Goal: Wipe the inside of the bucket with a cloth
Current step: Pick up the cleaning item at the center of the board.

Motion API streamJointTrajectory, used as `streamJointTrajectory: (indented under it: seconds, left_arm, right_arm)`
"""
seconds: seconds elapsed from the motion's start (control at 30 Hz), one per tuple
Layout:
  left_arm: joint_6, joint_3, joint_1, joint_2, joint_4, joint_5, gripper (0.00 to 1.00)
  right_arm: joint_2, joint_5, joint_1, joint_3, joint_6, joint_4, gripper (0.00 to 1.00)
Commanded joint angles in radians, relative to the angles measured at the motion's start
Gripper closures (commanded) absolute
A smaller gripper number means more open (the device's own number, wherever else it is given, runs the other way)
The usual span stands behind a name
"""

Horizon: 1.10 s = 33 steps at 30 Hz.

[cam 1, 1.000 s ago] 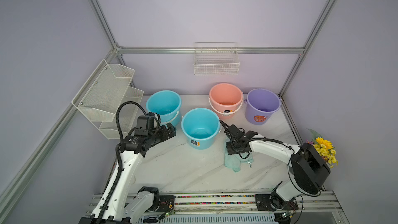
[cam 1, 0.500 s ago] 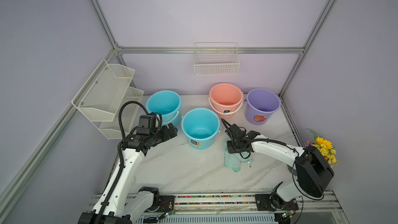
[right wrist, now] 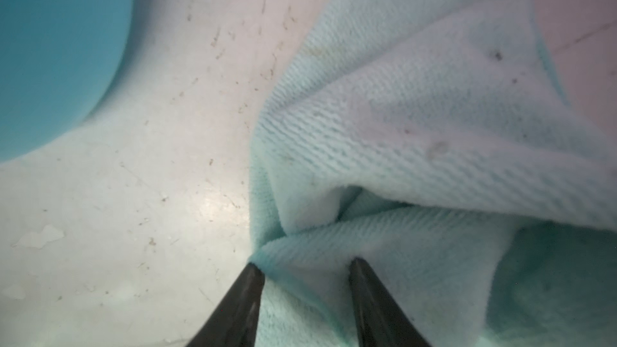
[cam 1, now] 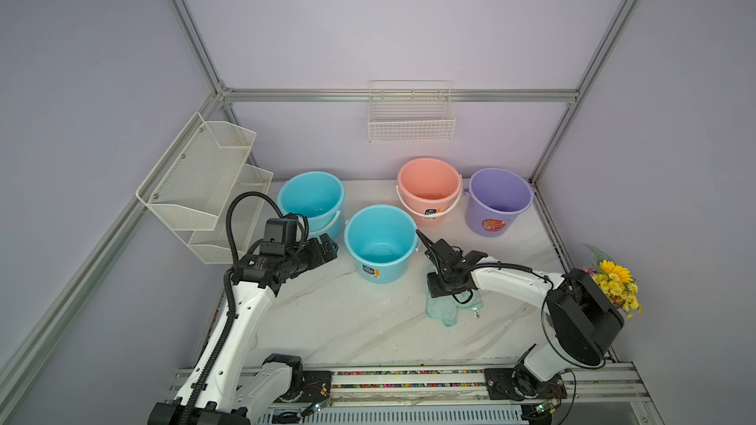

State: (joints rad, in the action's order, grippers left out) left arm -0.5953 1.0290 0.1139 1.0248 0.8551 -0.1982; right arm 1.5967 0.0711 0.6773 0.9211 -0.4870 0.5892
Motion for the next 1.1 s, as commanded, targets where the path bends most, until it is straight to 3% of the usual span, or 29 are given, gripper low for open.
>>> streamJointTrajectory:
  seconds: [0.0, 0.17, 0.43, 0.73, 1.07]
  left_arm:
    - [-0.025, 0.037, 0.007, -0.008, 0.003, -0.003, 0.01]
    - [-0.031, 0.036, 0.009, -0.002, 0.003, -0.004, 0.01]
    - [-0.040, 0.040, 0.028, 0.005, 0.002, 0.005, 0.01]
    - [-0.051, 0.059, 0.073, 0.052, 0.003, 0.011, 0.02]
    - [-0.063, 0.087, 0.101, 0.145, -0.049, -0.025, 0.03]
  right_arm:
    - [0.001, 0.040, 0.005, -0.014, -0.013, -0.021, 0.60]
    - [-0.050, 0.084, 0.005, -0.016, -0.021, -0.002, 0.85]
    - [-0.146, 0.108, 0.005, 0.022, -0.028, 0.068, 1.00]
    - [-0.273, 0.160, 0.004, 0.138, -0.025, 0.187, 0.99]
    - [-0.303, 0.209, 0.004, 0.305, 0.001, 0.294, 1.00]
